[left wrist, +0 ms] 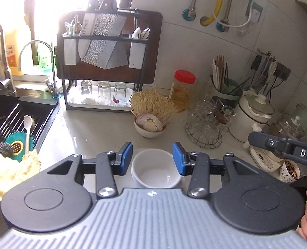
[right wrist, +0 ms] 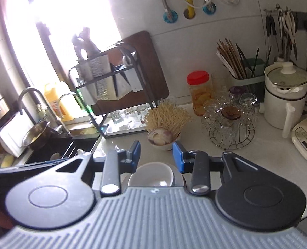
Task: Organize plates and bowls
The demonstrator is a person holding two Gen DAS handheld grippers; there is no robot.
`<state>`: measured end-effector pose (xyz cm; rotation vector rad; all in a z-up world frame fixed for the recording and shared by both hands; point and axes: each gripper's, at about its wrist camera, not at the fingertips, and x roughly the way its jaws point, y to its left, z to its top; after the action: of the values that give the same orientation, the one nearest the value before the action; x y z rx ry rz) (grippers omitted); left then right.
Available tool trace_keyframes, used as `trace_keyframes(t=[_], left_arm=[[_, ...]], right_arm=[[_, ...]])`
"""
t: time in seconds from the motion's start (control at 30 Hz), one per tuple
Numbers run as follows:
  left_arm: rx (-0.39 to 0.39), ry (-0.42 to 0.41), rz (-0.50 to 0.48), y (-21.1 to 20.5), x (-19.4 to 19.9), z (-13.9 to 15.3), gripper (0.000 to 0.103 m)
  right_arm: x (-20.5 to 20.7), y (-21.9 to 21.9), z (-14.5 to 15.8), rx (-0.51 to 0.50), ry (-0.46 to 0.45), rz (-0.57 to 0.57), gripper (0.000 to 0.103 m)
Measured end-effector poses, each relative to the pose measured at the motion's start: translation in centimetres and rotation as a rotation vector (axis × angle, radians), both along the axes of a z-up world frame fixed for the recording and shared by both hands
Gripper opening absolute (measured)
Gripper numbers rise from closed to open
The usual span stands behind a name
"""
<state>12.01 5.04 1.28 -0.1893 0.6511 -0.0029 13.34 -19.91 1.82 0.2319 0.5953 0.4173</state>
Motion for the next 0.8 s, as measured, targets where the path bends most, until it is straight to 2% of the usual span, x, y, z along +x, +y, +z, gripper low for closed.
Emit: trace_keyframes(t=[0.33,0.53,0.8], left_arm=[[0.015,-0.02,0.035,-3.3,-8.8,0.5,0.052],[0.0,-0.019,0.039,-4.6,-12.5,-0.4,0.055],[-0.007,-0.006,0.052,-5.9,-16.1,-1.6,0.061]], right_arm=[[-6.9,-2.0,-0.4,-0.014,-0.018,0.043,0.039],[-10.3,-2.8,-0.8,-0.036,-0.016,0.049,0.039],[-12.6,-3.3,-1.7,-0.07,-0.01,0.072,0.039]])
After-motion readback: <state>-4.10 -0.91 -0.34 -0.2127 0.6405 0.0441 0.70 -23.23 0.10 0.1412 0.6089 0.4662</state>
